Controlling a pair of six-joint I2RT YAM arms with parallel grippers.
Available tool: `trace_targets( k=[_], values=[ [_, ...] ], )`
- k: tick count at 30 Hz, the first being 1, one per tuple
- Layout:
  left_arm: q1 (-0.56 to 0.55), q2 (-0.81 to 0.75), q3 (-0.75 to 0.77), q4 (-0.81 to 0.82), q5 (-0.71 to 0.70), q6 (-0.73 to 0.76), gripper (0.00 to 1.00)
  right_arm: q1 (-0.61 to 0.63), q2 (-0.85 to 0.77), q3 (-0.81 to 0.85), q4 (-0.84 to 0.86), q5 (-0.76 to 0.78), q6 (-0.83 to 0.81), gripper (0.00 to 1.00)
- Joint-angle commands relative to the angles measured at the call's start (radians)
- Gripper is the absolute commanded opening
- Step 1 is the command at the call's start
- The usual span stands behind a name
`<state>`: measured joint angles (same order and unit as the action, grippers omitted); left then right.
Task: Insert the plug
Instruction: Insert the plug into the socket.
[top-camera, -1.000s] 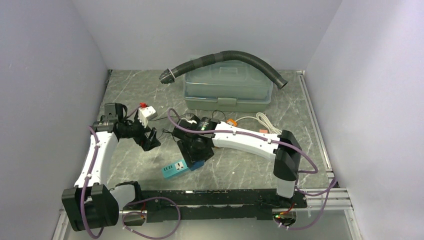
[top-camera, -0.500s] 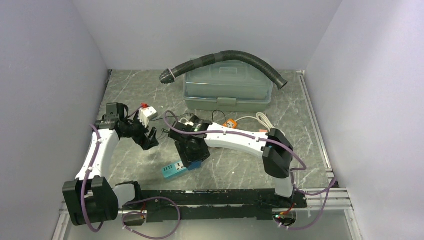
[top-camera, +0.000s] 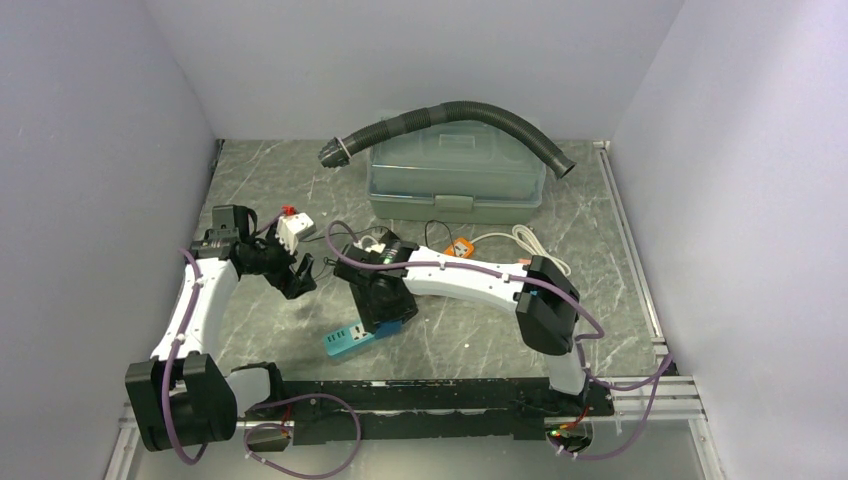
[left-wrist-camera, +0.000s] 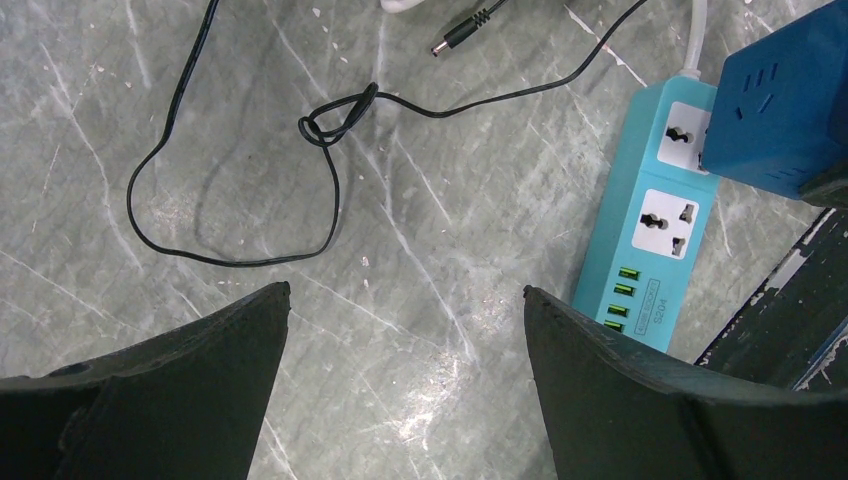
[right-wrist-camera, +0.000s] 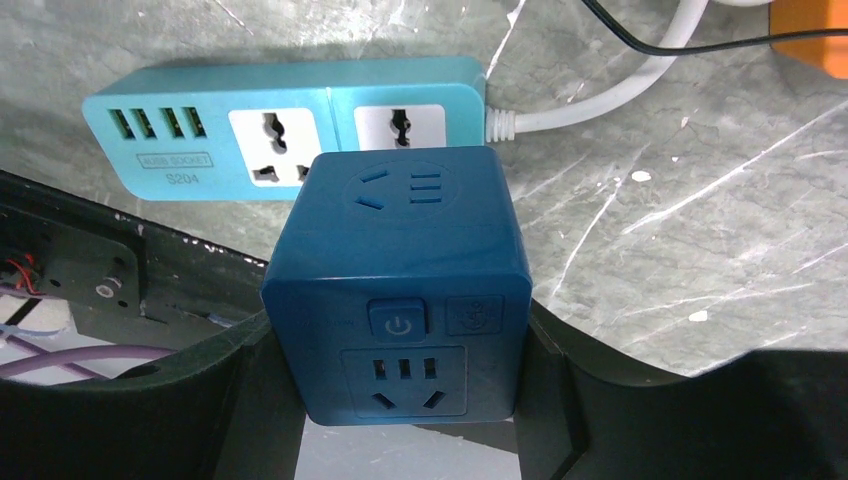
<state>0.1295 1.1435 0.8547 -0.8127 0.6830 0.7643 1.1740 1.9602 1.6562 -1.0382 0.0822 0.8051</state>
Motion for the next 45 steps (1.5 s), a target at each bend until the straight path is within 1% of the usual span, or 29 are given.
trace_targets(
  k=[1, 15, 27, 33, 35, 41, 45],
  values=[
    [0.004, 0.008, 0.024, 0.002, 0.007, 0.004, 0.91, -0.002, 0.001, 0.057, 0.021, 0.033, 0.025, 0.00],
    [0.003, 0.005, 0.025, 0.004, 0.007, -0.003, 0.91, -0.003, 0.050, 0.080, 0.009, 0.037, -0.002, 0.00],
    [0.003, 0.001, 0.032, -0.001, 0.006, -0.003, 0.91, 0.000, 0.042, 0.046, 0.008, 0.037, 0.001, 0.00],
    [0.004, 0.000, 0.036, 0.002, 0.000, -0.006, 0.91, 0.007, 0.089, 0.049, -0.007, 0.046, -0.016, 0.00],
    [0.003, 0.001, 0.041, 0.001, 0.000, -0.007, 0.91, 0.011, 0.103, 0.035, -0.014, 0.064, -0.017, 0.00],
    [0.004, 0.005, 0.048, 0.003, -0.003, -0.007, 0.91, 0.013, 0.101, -0.068, 0.039, 0.062, -0.008, 0.00],
    [0.004, 0.009, 0.054, 0.001, -0.007, -0.007, 0.91, 0.013, 0.132, -0.049, 0.024, 0.064, -0.023, 0.00]
  ],
)
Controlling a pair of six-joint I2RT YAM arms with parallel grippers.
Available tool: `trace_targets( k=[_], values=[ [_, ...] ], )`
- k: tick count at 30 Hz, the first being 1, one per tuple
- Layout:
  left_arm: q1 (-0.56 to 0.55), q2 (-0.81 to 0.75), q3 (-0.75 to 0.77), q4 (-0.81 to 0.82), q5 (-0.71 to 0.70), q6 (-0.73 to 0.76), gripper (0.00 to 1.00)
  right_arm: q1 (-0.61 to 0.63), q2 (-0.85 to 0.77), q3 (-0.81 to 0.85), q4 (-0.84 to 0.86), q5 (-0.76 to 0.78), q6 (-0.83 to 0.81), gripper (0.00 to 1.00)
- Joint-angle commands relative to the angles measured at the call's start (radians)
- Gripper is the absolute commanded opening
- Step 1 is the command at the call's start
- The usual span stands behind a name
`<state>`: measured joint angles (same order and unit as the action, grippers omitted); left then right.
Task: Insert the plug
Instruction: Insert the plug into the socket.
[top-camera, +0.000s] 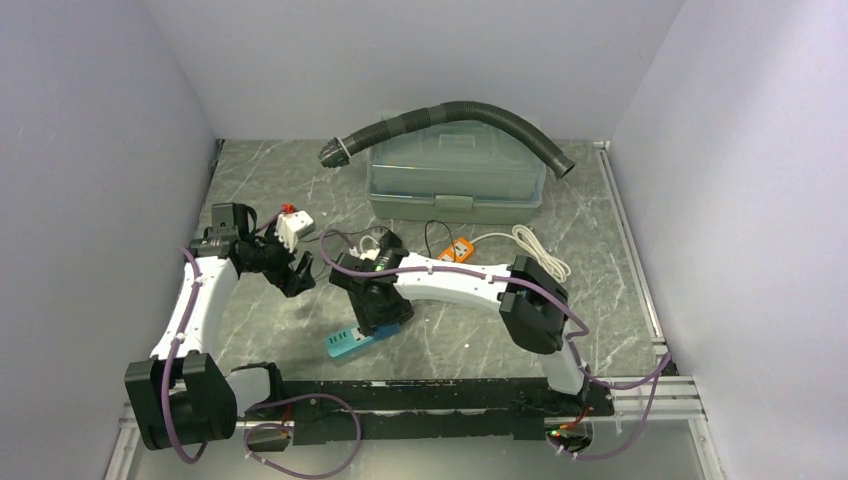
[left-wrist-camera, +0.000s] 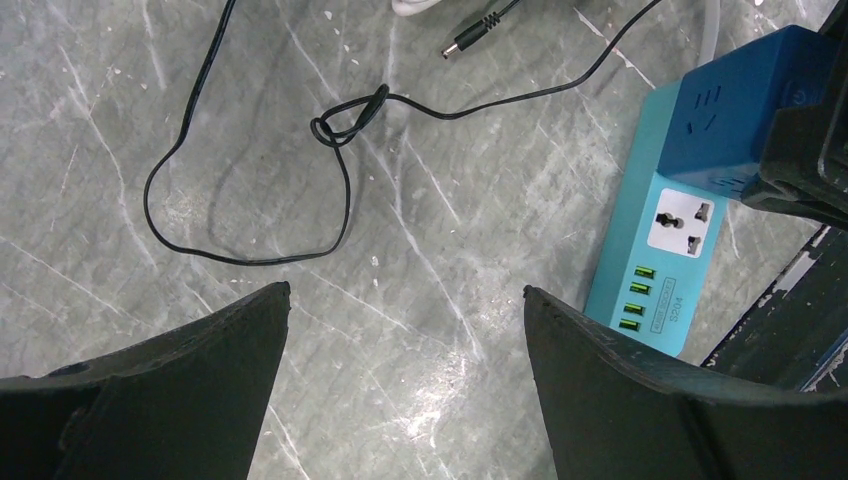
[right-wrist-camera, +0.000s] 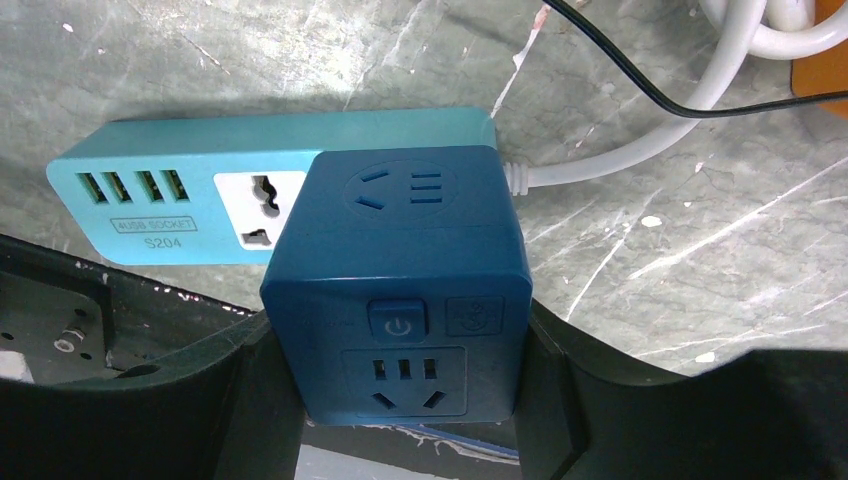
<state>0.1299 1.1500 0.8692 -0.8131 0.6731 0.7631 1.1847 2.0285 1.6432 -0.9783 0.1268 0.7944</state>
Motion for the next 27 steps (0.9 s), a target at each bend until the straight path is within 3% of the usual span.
trace_targets(
  k=[1, 17, 22, 25, 26, 27],
  values=[
    [0.003, 0.002, 0.041, 0.003, 0.004, -0.008, 0.91, 0.003, 0.071, -0.031, -0.039, 0.017, -0.016, 0.00],
    [0.003, 0.006, 0.030, 0.037, -0.004, -0.018, 0.92, 0.004, 0.158, -0.096, 0.007, -0.044, -0.040, 0.00],
    [0.003, 0.009, 0.047, 0.031, -0.010, -0.021, 0.92, 0.002, 0.142, -0.070, 0.010, -0.026, -0.046, 0.34],
    [0.004, 0.009, 0.063, 0.013, -0.012, -0.022, 0.92, 0.003, 0.149, -0.013, 0.008, -0.019, -0.055, 0.45],
    [0.003, 0.007, 0.068, 0.007, -0.014, -0.020, 0.92, 0.001, 0.152, 0.009, 0.007, -0.018, -0.059, 0.52],
    [0.004, 0.004, 0.072, 0.002, -0.017, -0.019, 0.93, 0.000, 0.156, 0.031, 0.007, -0.020, -0.062, 0.65]
  ],
)
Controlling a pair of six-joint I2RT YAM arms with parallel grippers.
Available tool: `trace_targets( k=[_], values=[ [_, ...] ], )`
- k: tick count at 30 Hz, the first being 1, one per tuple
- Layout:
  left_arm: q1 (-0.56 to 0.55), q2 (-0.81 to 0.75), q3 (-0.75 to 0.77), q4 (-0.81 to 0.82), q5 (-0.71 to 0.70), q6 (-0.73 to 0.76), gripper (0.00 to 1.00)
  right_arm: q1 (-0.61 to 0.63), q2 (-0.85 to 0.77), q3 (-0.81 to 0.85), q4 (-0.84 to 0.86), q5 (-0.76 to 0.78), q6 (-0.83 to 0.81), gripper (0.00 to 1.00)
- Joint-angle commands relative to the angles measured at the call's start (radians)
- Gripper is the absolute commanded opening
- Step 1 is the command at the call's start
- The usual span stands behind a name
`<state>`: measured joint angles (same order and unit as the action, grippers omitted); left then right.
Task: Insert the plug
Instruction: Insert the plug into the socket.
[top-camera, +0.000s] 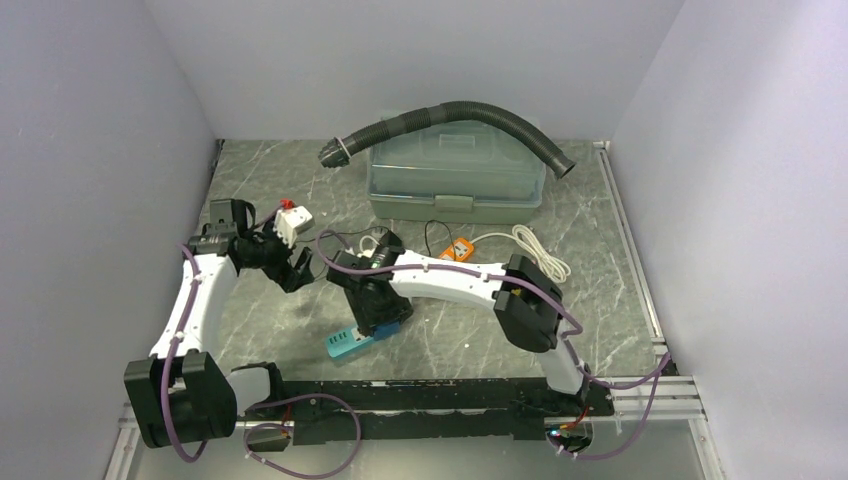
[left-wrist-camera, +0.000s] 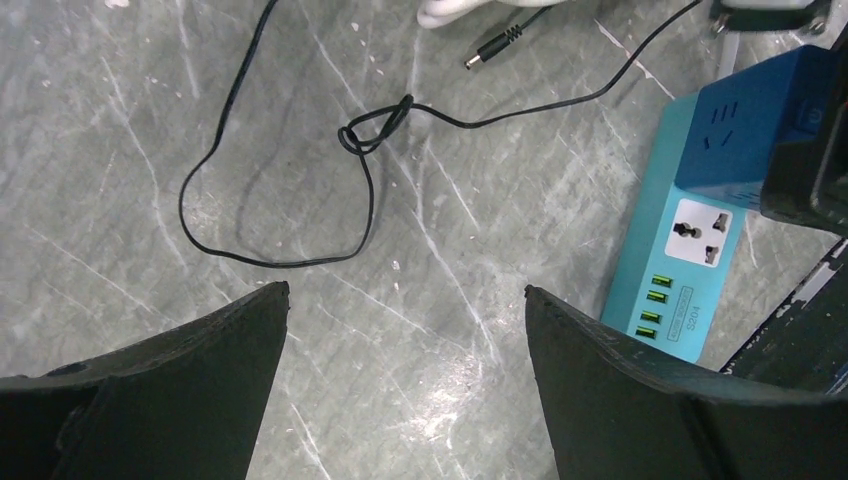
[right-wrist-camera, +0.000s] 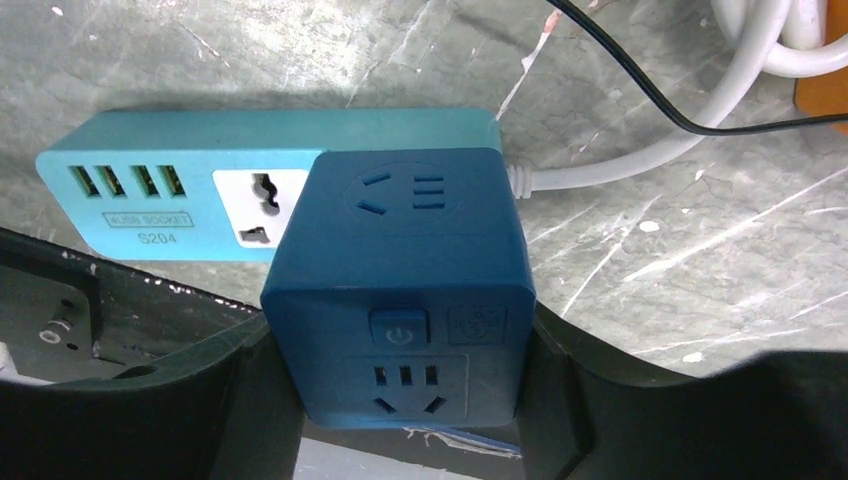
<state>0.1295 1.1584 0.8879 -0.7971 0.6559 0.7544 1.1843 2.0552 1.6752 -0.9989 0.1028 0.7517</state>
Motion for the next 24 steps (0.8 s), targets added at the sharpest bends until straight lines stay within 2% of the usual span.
trace_targets(
  k=[1, 2, 3, 15, 20, 24],
  values=[
    [0.004, -0.007, 0.056, -0.019, -0.004, -0.007, 0.93, -0.001, 0.135, 0.023, 0.030, 0.002, -0.025, 0.88],
    [0.004, -0.010, 0.058, -0.023, -0.007, -0.004, 0.93, -0.003, 0.139, 0.043, 0.038, -0.001, -0.030, 0.98],
    [0.004, -0.012, 0.062, -0.029, -0.010, -0.002, 0.94, -0.004, 0.143, 0.063, 0.047, -0.001, -0.033, 1.00],
    [0.008, -0.019, 0.151, -0.123, -0.064, 0.027, 0.95, -0.045, 0.224, 0.422, 0.006, -0.033, -0.092, 1.00],
    [0.009, -0.024, 0.215, -0.168, -0.133, 0.051, 0.98, -0.058, 0.194, 0.442, 0.020, -0.059, -0.093, 1.00],
    [0.013, -0.004, 0.326, -0.238, -0.144, 0.047, 1.00, -0.074, 0.103, 0.407, 0.021, -0.072, -0.124, 1.00]
  ],
)
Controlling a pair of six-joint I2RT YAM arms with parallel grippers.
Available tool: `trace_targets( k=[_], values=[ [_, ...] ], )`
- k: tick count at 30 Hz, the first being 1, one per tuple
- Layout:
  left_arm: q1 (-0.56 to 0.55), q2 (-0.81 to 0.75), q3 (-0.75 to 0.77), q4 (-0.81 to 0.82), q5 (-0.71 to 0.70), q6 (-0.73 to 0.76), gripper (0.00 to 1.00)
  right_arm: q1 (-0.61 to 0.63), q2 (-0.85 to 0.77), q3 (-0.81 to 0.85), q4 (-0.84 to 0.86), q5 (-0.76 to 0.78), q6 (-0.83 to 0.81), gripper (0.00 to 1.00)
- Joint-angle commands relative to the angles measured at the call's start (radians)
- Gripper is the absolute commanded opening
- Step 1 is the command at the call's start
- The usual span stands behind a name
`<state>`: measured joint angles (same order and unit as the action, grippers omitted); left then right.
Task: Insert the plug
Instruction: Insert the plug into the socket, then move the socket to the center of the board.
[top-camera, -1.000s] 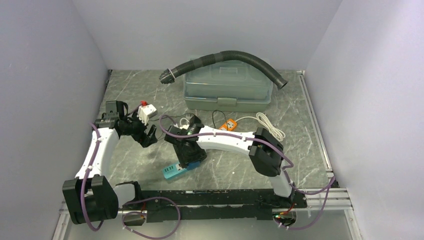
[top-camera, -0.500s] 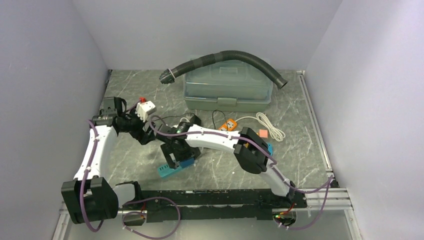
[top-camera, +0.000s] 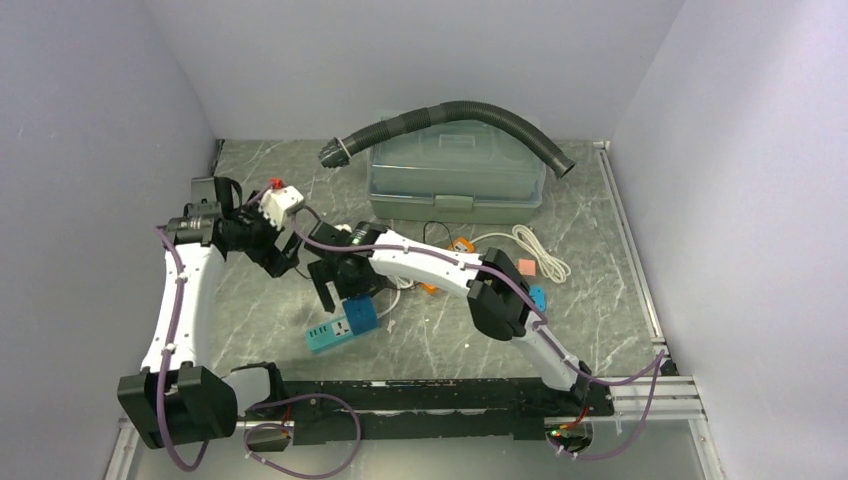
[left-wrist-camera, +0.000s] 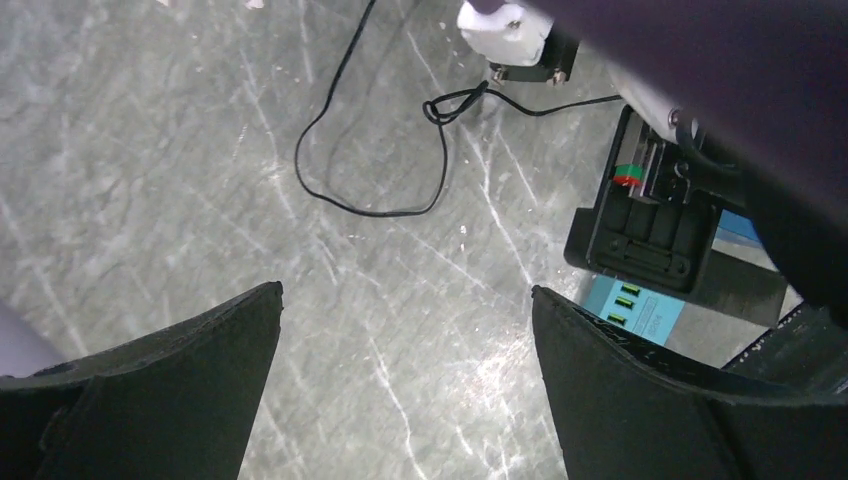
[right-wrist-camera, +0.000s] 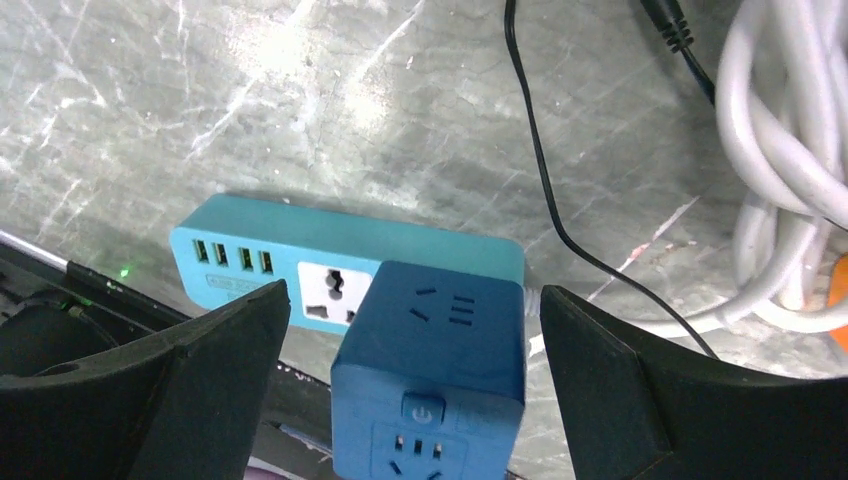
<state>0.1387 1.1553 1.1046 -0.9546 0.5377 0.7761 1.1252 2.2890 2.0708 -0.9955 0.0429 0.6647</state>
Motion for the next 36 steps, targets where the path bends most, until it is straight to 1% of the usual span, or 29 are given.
trace_targets(
  k=[1, 3, 4, 6, 7, 10, 12, 13, 14, 15, 17, 19, 20, 21, 22, 24, 25, 28, 30, 33, 36],
  values=[
    [0.005, 0.008, 0.152, -0.098, -0.021, 0.019, 1.00, -0.024, -0.187, -0.014, 0.023, -0.017, -0.049, 1.00],
    [0.005, 0.028, 0.217, -0.135, 0.001, 0.014, 1.00, -0.056, -0.294, -0.096, 0.057, -0.034, -0.069, 1.00],
    [0.005, 0.038, 0.247, -0.148, 0.013, 0.010, 1.00, -0.085, -0.347, -0.140, 0.092, -0.062, -0.077, 1.00],
    [0.004, 0.066, 0.307, -0.173, 0.032, 0.003, 1.00, -0.143, -0.442, -0.203, 0.108, -0.090, -0.098, 1.00],
    [0.004, 0.082, 0.336, -0.187, 0.053, 0.000, 1.00, -0.172, -0.480, -0.227, 0.102, -0.088, -0.110, 1.00],
    [-0.006, 0.138, 0.419, -0.244, 0.098, -0.009, 1.00, -0.282, -0.604, -0.384, 0.118, -0.072, -0.139, 1.00],
    [-0.044, 0.177, 0.455, -0.279, 0.109, -0.015, 1.00, -0.381, -0.675, -0.512, 0.159, -0.072, -0.149, 1.00],
    [-0.084, 0.192, 0.463, -0.288, 0.096, -0.019, 1.00, -0.427, -0.698, -0.570, 0.170, -0.057, -0.157, 0.99],
    [-0.123, 0.204, 0.462, -0.290, 0.080, -0.028, 0.99, -0.474, -0.720, -0.621, 0.188, -0.032, -0.172, 0.97],
    [-0.187, 0.210, 0.462, -0.284, 0.073, -0.049, 0.99, -0.500, -0.731, -0.663, 0.199, -0.010, -0.184, 0.95],
    [-0.301, 0.230, 0.468, -0.281, 0.081, -0.088, 0.99, -0.538, -0.732, -0.731, 0.250, 0.050, -0.207, 0.87],
    [-0.414, 0.262, 0.457, -0.247, 0.042, -0.117, 0.98, -0.563, -0.714, -0.766, 0.301, 0.096, -0.218, 0.79],
    [-0.453, 0.282, 0.447, -0.230, 0.023, -0.119, 0.96, -0.573, -0.702, -0.776, 0.332, 0.113, -0.220, 0.73],
    [-0.482, 0.303, 0.436, -0.214, 0.007, -0.116, 0.95, -0.581, -0.691, -0.782, 0.357, 0.131, -0.219, 0.68],
    [-0.505, 0.323, 0.429, -0.200, 0.002, -0.116, 0.94, -0.591, -0.682, -0.787, 0.388, 0.148, -0.214, 0.65],
    [-0.541, 0.360, 0.416, -0.172, 0.011, -0.118, 0.92, -0.609, -0.663, -0.795, 0.443, 0.158, -0.205, 0.63],
    [-0.557, 0.374, 0.406, -0.151, 0.014, -0.125, 0.91, -0.616, -0.649, -0.793, 0.461, 0.173, -0.201, 0.60],
    [-0.628, 0.407, 0.370, -0.065, 0.002, -0.139, 0.91, -0.634, -0.613, -0.802, 0.525, 0.229, -0.184, 0.46],
    [-0.670, 0.432, 0.353, -0.020, -0.016, -0.149, 0.91, -0.648, -0.603, -0.824, 0.578, 0.251, -0.173, 0.43],
    [-0.718, 0.473, 0.345, 0.036, -0.038, -0.186, 0.91, -0.668, -0.586, -0.860, 0.655, 0.287, -0.158, 0.42],
    [-0.754, 0.521, 0.341, 0.090, -0.064, -0.216, 0.94, -0.688, -0.572, -0.899, 0.706, 0.328, -0.146, 0.41]
  ],
)
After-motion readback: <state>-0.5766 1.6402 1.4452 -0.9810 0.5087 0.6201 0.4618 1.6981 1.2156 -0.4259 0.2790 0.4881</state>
